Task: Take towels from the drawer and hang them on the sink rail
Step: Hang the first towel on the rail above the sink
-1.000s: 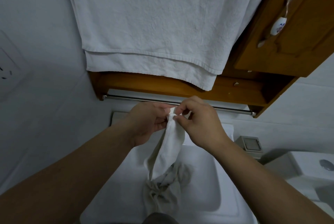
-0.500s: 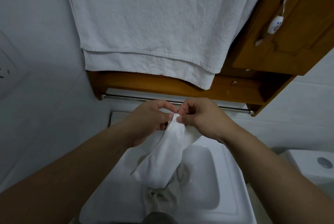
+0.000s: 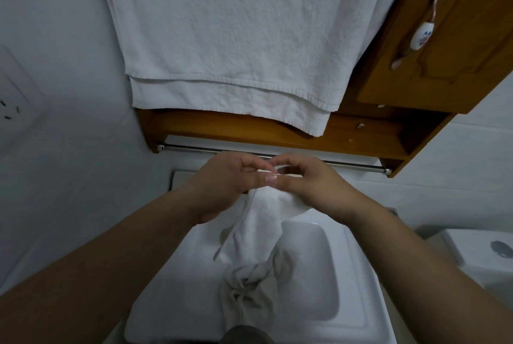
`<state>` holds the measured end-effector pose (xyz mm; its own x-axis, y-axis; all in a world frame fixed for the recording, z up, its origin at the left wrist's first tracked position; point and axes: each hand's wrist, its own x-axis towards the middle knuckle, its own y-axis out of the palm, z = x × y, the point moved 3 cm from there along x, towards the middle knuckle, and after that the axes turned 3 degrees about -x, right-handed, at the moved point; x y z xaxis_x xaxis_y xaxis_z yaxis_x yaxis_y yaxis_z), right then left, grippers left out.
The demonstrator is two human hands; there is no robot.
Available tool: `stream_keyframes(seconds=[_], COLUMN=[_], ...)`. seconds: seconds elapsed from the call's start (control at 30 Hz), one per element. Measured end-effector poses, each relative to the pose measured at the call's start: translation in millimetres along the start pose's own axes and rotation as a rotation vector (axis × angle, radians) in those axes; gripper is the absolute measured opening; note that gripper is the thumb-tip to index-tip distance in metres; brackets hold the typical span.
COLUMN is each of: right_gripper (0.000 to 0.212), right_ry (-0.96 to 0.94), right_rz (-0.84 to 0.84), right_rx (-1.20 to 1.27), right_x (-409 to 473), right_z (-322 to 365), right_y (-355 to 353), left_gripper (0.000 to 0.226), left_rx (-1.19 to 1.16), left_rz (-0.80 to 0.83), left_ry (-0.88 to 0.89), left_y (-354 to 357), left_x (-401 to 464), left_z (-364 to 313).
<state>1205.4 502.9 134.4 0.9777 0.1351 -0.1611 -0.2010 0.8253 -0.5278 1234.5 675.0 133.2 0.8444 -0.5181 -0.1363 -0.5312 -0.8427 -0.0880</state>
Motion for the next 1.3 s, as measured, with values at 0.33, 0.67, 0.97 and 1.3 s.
stream_keyframes(seconds=[0.33, 0.67, 0.97, 1.3], right_gripper=[0.004, 0.008, 0.014, 0.017], right_ry=[0.061, 0.073, 0.021, -0.061], right_rz=[0.006, -0.268, -0.229, -0.182], right_rx=[-0.258, -0.329, -0.52, -0.791], right_x=[-5, -8, -9, -16], right_z=[-29, -33, 7, 23], right_y=[-5, -29, -59, -65], left_gripper=[0.011, 0.029, 0.018, 0.017], left_rx=[-0.114, 0.736, 0.731, 0.948], left_rz=[-0.136, -0.256, -0.425, -0.221], left_ry=[-0.001, 0.128, 0.33, 0.536], left_y=[-24, -24, -31, 17], left_x=[7, 7, 18, 0], left_z=[4, 5, -31, -36])
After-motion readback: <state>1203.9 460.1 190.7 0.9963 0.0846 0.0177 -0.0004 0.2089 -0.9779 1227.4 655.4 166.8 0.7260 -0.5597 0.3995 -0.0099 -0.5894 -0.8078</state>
